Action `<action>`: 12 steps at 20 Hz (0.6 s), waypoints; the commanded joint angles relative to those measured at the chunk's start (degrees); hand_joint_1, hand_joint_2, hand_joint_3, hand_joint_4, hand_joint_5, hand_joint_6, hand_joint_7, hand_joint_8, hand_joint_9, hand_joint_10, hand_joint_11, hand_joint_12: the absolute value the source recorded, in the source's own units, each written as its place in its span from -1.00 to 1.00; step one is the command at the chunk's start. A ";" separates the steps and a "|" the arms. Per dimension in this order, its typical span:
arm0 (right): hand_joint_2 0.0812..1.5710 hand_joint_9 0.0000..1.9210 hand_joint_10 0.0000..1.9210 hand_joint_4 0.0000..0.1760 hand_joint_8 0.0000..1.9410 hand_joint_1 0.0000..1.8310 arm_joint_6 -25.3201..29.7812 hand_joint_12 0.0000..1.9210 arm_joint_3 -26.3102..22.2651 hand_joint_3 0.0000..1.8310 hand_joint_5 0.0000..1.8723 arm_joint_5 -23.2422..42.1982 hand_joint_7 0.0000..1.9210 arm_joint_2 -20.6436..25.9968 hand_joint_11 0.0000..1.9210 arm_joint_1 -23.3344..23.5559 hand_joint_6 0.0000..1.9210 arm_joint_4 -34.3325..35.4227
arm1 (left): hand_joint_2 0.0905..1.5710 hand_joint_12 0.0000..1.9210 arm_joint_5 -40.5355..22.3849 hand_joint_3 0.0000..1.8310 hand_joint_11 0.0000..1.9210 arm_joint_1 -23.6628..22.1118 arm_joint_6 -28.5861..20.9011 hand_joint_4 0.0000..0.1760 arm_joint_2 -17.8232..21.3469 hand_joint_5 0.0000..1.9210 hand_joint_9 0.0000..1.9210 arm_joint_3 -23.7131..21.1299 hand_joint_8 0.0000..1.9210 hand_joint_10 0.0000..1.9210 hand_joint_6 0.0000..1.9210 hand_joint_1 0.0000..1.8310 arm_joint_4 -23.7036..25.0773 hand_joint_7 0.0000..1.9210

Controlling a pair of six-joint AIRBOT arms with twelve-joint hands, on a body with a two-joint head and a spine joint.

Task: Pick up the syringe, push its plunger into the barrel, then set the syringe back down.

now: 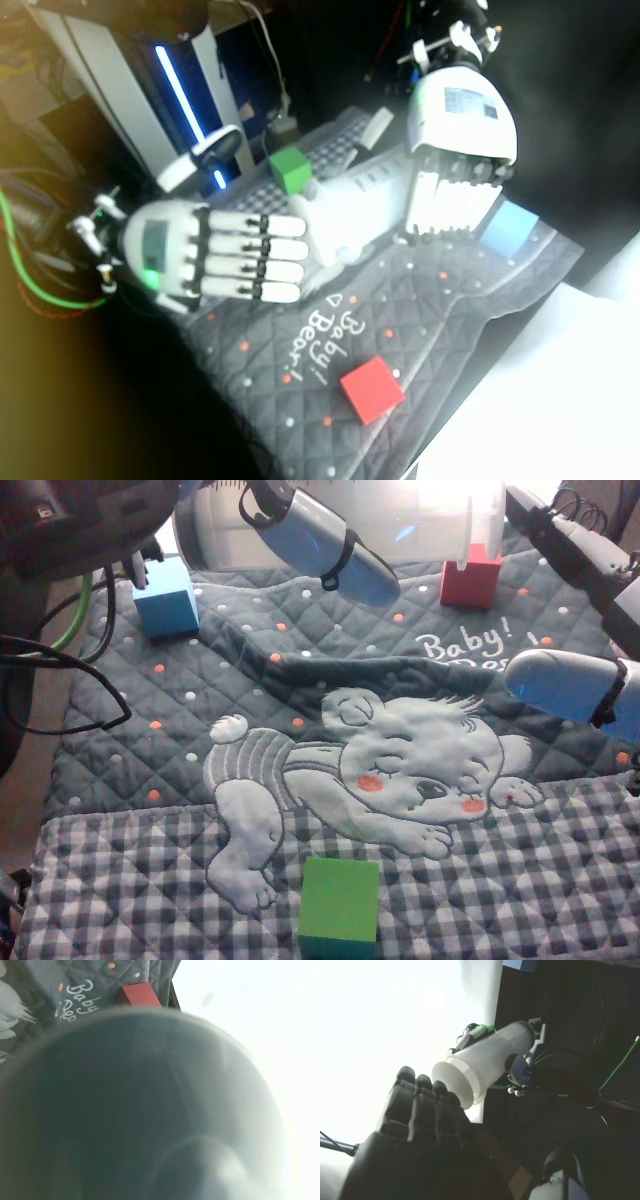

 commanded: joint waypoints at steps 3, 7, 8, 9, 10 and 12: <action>-0.09 -1.00 -1.00 -1.00 -1.00 -1.00 0.42 -1.00 -0.02 -1.00 -0.98 6.29 -1.00 1.60 -1.00 1.13 -1.00 -3.16 | 0.58 1.00 -5.85 -1.00 0.78 -0.79 -0.66 1.00 0.01 0.41 0.76 -0.34 1.00 1.00 1.00 0.26 -1.22 0.67; -0.05 -1.00 -1.00 -1.00 -1.00 -1.00 0.41 -1.00 -0.01 -0.98 -1.00 6.29 -1.00 3.72 -1.00 1.13 -1.00 -3.29 | 0.58 1.00 -5.20 -1.00 0.69 -0.66 -3.27 1.00 0.78 0.34 0.70 -0.35 1.00 1.00 1.00 0.23 1.25 0.62; -0.03 -1.00 -1.00 -1.00 -1.00 -1.00 0.41 -1.00 -0.03 -0.98 -1.00 6.29 -1.00 4.27 -1.00 1.13 -1.00 -3.47 | 0.60 1.00 -5.00 -0.99 0.67 -0.65 -3.65 1.00 0.96 0.33 0.69 -0.36 1.00 1.00 1.00 0.21 1.59 0.61; 0.00 -1.00 -1.00 -1.00 -1.00 -1.00 0.41 -1.00 -0.06 -0.97 -1.00 6.29 -1.00 4.87 -1.00 1.13 -1.00 -3.69 | 0.59 1.00 -4.99 -1.00 0.68 -0.55 -3.68 1.00 1.12 0.34 0.69 -0.39 1.00 1.00 1.00 0.23 1.59 0.61; 0.03 -1.00 -1.00 -1.00 -1.00 -1.00 0.41 -1.00 -0.08 -0.96 -1.00 6.29 -1.00 5.48 -1.00 1.13 -1.00 -3.94 | 0.59 1.00 -4.93 -1.00 0.68 -0.44 -3.85 1.00 1.21 0.35 0.68 -0.32 1.00 1.00 1.00 0.21 1.58 0.60; 0.11 -1.00 -1.00 -1.00 -1.00 -1.00 0.41 -1.00 -0.19 -0.98 -0.99 6.29 -1.00 7.00 -1.00 1.13 -1.00 -4.25 | 0.54 1.00 -4.67 -1.00 0.70 -0.21 -3.97 1.00 1.50 0.34 0.69 -0.36 1.00 1.00 1.00 0.32 1.57 0.59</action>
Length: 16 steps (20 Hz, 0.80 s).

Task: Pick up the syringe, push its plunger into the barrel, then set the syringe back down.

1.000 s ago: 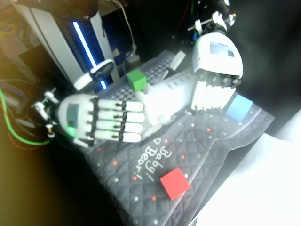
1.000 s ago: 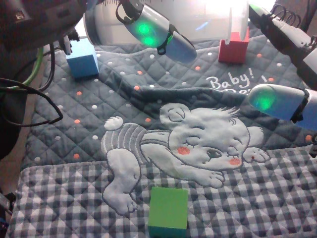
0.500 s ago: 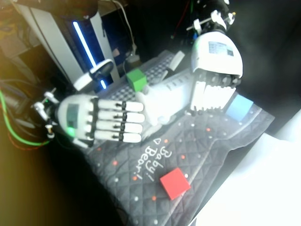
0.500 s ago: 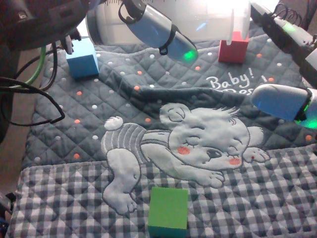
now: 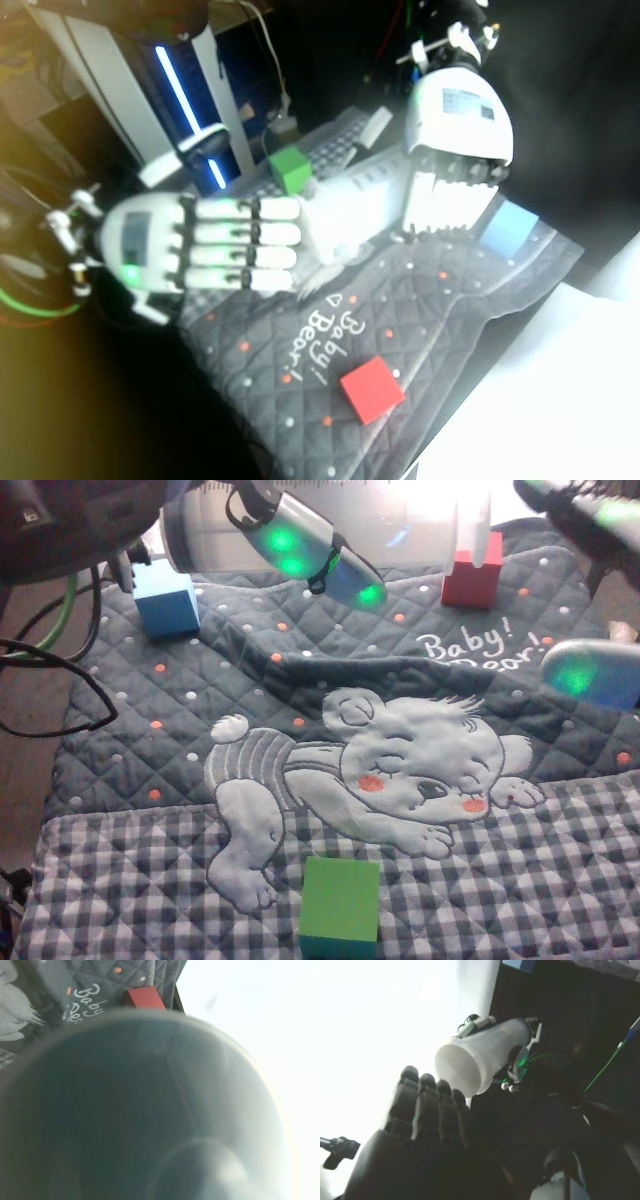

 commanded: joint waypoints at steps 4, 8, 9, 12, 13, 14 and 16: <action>0.10 -1.00 -1.00 -1.00 -1.00 -1.00 -0.19 -1.00 -0.65 -1.00 -0.98 7.28 -1.00 3.70 -1.00 0.80 -1.00 0.70 | 0.52 1.00 -4.66 -1.00 0.74 -0.13 -0.94 1.00 0.95 0.36 0.71 -0.39 1.00 1.00 1.00 0.36 -1.63 0.61; 0.07 -1.00 -1.00 -1.00 -1.00 -0.94 -2.71 -1.00 -1.73 -1.00 -0.97 7.29 -1.00 6.18 -1.00 2.07 -0.99 0.52 | 0.52 1.00 -3.70 -1.00 0.74 1.20 -0.95 1.00 1.09 0.36 0.72 -0.78 1.00 1.00 1.00 0.36 -1.14 0.62; 0.06 -1.00 -1.00 -1.00 -1.00 -0.94 -2.95 -1.00 -1.74 -1.00 -0.96 7.30 -1.00 6.22 -1.00 2.28 -0.99 0.54 | 0.51 1.00 -3.48 -1.00 0.73 1.57 -0.96 1.00 1.22 0.36 0.71 -0.95 1.00 1.00 1.00 0.39 -1.16 0.62; 0.13 -1.00 -1.00 -1.00 -1.00 -0.99 -4.12 -1.00 -1.72 -0.99 -0.95 7.34 -1.00 6.06 -1.00 2.94 -0.99 0.99 | 0.51 1.00 -3.12 -1.00 0.71 2.67 -0.97 1.00 1.50 0.35 0.69 -1.40 1.00 1.00 1.00 0.44 -1.16 0.59; 0.13 -1.00 -1.00 -1.00 -1.00 -0.99 -4.13 -1.00 -1.72 -0.99 -0.95 7.35 -1.00 5.98 -1.00 3.04 -0.99 0.99 | 0.51 1.00 -3.00 -1.00 0.69 2.90 -0.97 1.00 1.49 0.30 0.67 -1.47 1.00 1.00 1.00 0.43 -1.16 0.57; 0.16 -1.00 -1.00 -1.00 -1.00 -0.96 -4.13 -1.00 -1.72 -0.98 -0.95 7.36 -1.00 5.86 -1.00 3.12 -0.99 0.98 | 0.50 1.00 -2.80 -1.00 0.67 3.10 -0.97 1.00 1.45 0.26 0.64 -1.55 1.00 1.00 1.00 0.45 -1.16 0.54; 0.20 -1.00 -1.00 -1.00 -1.00 -1.00 -4.13 -0.99 -1.72 -0.98 -0.96 7.39 -1.00 5.63 -0.99 3.25 -1.00 0.98 | 0.55 1.00 -2.45 -0.99 0.61 3.63 -0.97 1.00 1.32 0.29 0.59 -1.66 1.00 1.00 1.00 0.33 -1.14 0.50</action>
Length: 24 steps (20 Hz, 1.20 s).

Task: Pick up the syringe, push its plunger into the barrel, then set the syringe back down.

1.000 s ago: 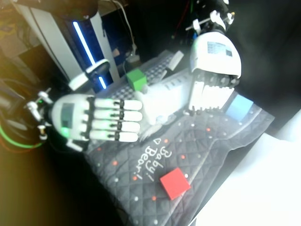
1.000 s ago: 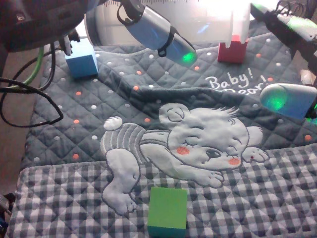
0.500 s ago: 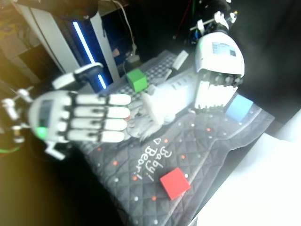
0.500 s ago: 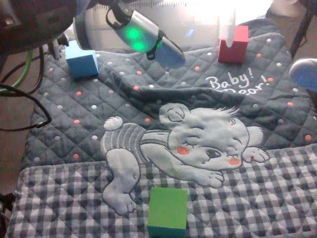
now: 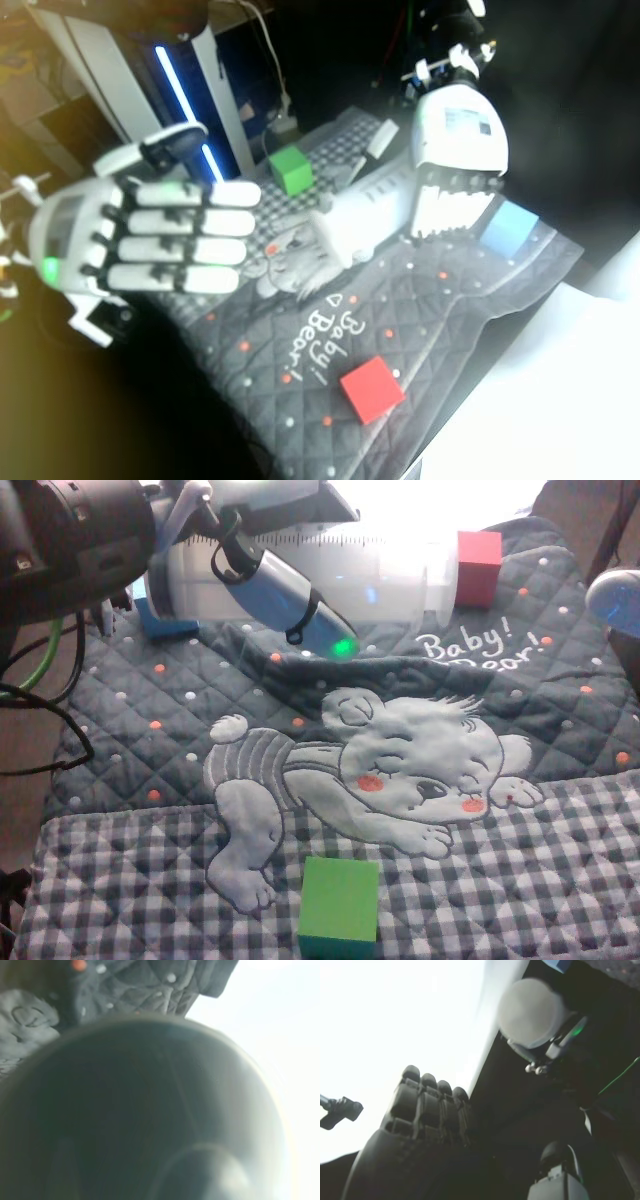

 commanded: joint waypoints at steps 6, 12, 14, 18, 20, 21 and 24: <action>0.11 -1.00 -1.00 -1.00 -1.00 -1.00 0.04 -1.00 -0.02 -1.00 -0.96 7.03 -1.00 -0.47 -1.00 1.18 -1.00 0.80 | 0.53 1.00 -3.82 -1.00 0.66 1.39 -0.65 1.00 -1.15 0.27 0.63 -0.17 1.00 0.99 1.00 0.39 -0.92 0.53; 0.10 -1.00 -1.00 -1.00 -1.00 -1.00 0.04 -1.00 0.08 -1.00 -0.95 7.03 -1.00 -0.98 -0.99 1.62 -1.00 0.46 | 0.53 1.00 -2.07 -1.00 0.69 2.12 -0.65 0.99 -2.41 0.36 0.67 -0.09 1.00 1.00 1.00 0.35 1.54 0.60; 0.13 -1.00 -1.00 -1.00 -1.00 -1.00 0.04 -0.99 0.08 -1.00 -0.94 7.03 -1.00 -1.13 -0.98 1.71 -0.99 0.36 | 0.55 1.00 -1.83 -0.99 0.71 2.42 -0.65 1.00 -2.61 0.37 0.69 -0.08 1.00 1.00 1.00 0.35 1.55 0.62; 0.09 -1.00 -1.00 -1.00 -0.99 -1.00 0.04 -0.99 0.07 -1.00 -0.90 7.02 -0.97 -1.41 -0.97 1.72 -0.98 0.36 | 0.48 1.00 -1.07 -1.00 0.73 3.37 -0.64 1.00 -3.12 0.40 0.71 0.25 1.00 1.00 1.00 0.44 1.72 0.64; 0.15 -1.00 -1.00 -1.00 -0.99 -1.00 0.05 -1.00 0.05 -0.99 -0.90 7.02 -0.97 -1.42 -0.99 1.72 -0.99 0.36 | 0.49 1.00 -0.66 -1.00 0.74 3.72 -0.64 1.00 -3.63 0.39 0.71 0.65 1.00 1.00 1.00 0.45 1.72 0.63; 0.16 -0.99 -1.00 -1.00 -0.99 -0.98 0.05 -0.99 0.05 -0.99 -0.90 7.02 -0.96 -1.43 -0.98 1.72 -0.99 0.36 | 0.48 1.00 -0.62 -1.00 0.71 3.95 -0.65 1.00 -3.86 0.37 0.68 0.87 1.00 1.00 1.00 0.43 1.71 0.60; 0.15 -1.00 -1.00 -1.00 -1.00 -0.98 0.05 -1.00 0.05 -1.00 -0.91 7.03 -0.97 -1.46 -0.99 1.72 -1.00 0.33 | 0.49 1.00 -0.67 -1.00 0.67 4.02 -0.65 1.00 -4.12 0.34 0.65 1.09 1.00 1.00 1.00 0.39 1.72 0.57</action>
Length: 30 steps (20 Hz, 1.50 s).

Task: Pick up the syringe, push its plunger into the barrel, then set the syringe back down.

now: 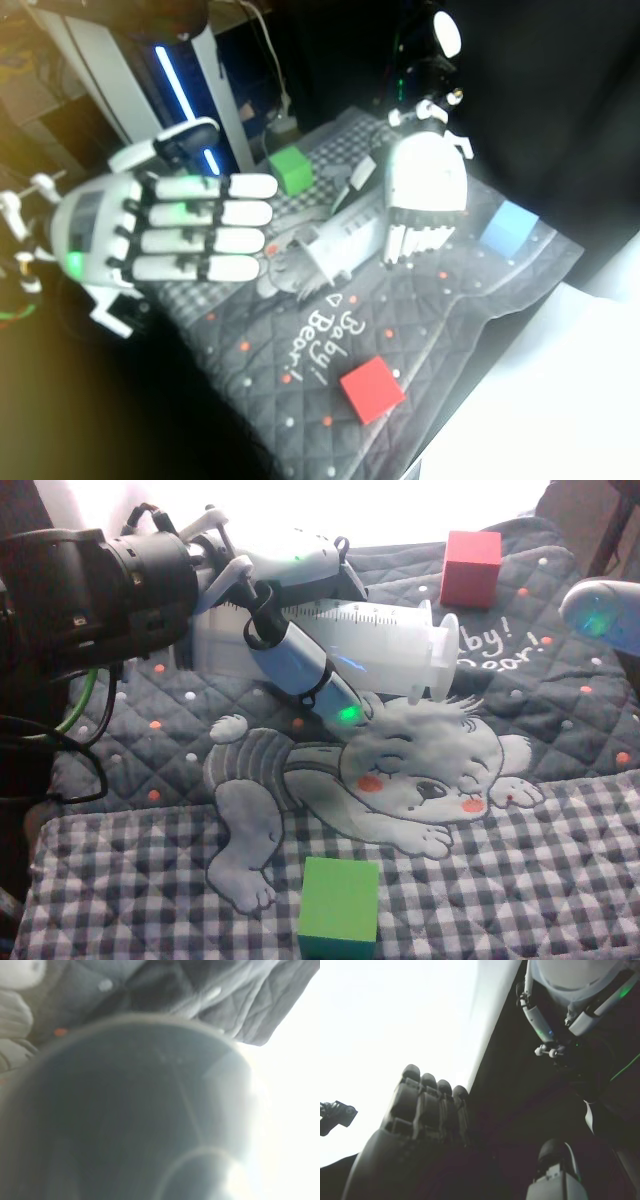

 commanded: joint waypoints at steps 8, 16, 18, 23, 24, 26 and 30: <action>0.15 -0.99 -1.00 -1.00 -1.00 -0.94 0.07 -0.99 0.03 -1.00 -0.90 7.25 -0.95 -0.13 -0.97 0.93 -1.00 0.75 | 0.48 1.00 -4.05 -1.00 0.49 0.25 -0.48 1.00 -0.56 0.23 0.51 0.08 1.00 1.00 1.00 0.14 -0.96 0.40; 0.12 -1.00 -1.00 -1.00 -1.00 -0.89 0.07 -1.00 0.03 -1.00 -0.91 7.34 -0.96 -0.28 -0.99 0.96 -1.00 0.77 | 0.38 -0.12 -5.48 -1.00 -0.97 0.10 -0.50 0.95 -0.55 0.02 -0.18 0.06 -0.98 -0.93 0.07 0.11 -1.28 -0.10; 0.11 -0.99 -1.00 -1.00 -1.00 -0.96 0.07 -0.99 0.08 -1.00 -0.88 7.36 -0.95 -0.42 -0.97 0.96 -0.99 0.77 | 0.38 -0.29 -5.82 -1.00 -1.00 0.10 -0.52 1.00 -0.52 0.01 -0.39 -0.04 -1.00 -1.00 0.07 0.10 -1.35 -0.27; 0.11 -0.97 -1.00 -1.00 -0.99 -1.00 0.07 -0.99 0.14 -1.00 -0.87 7.46 -0.92 -0.49 -0.97 0.96 -0.99 0.76 | 0.38 -0.56 -6.33 -1.00 -1.00 0.31 -0.53 -0.48 -0.44 -0.19 -0.68 -0.47 -1.00 -1.00 -0.48 -0.08 -1.24 -0.56; 0.11 -0.97 -0.99 -1.00 -1.00 -1.00 0.07 -0.99 0.16 -1.00 -0.87 7.48 -0.92 -0.49 -0.97 0.96 -1.00 0.76 | 0.34 -0.54 -6.40 -1.00 -1.00 0.42 -0.53 -0.79 -0.42 -0.18 -0.69 -0.52 -1.00 -1.00 -0.81 -0.14 -1.23 -0.59; 0.09 -0.98 -1.00 -1.00 -1.00 -1.00 0.07 -0.99 0.17 -1.00 -0.90 7.52 -0.95 -0.49 -0.97 0.96 -1.00 0.76 | 0.24 -0.82 -6.40 -1.00 -1.00 0.46 -0.54 -0.31 -0.36 -0.47 -0.86 -0.59 -1.00 -1.00 -0.99 -0.24 -1.23 -0.78; 0.10 -0.99 -1.00 -1.00 -1.00 -0.95 0.07 -1.00 0.19 -1.00 -0.91 7.61 -0.96 -0.50 -0.98 0.97 -1.00 0.76 | 0.11 -1.00 -6.32 -1.00 -1.00 0.49 -0.54 0.93 -0.24 -0.93 -1.00 -0.73 -1.00 -1.00 -1.00 -0.45 -0.95 -1.00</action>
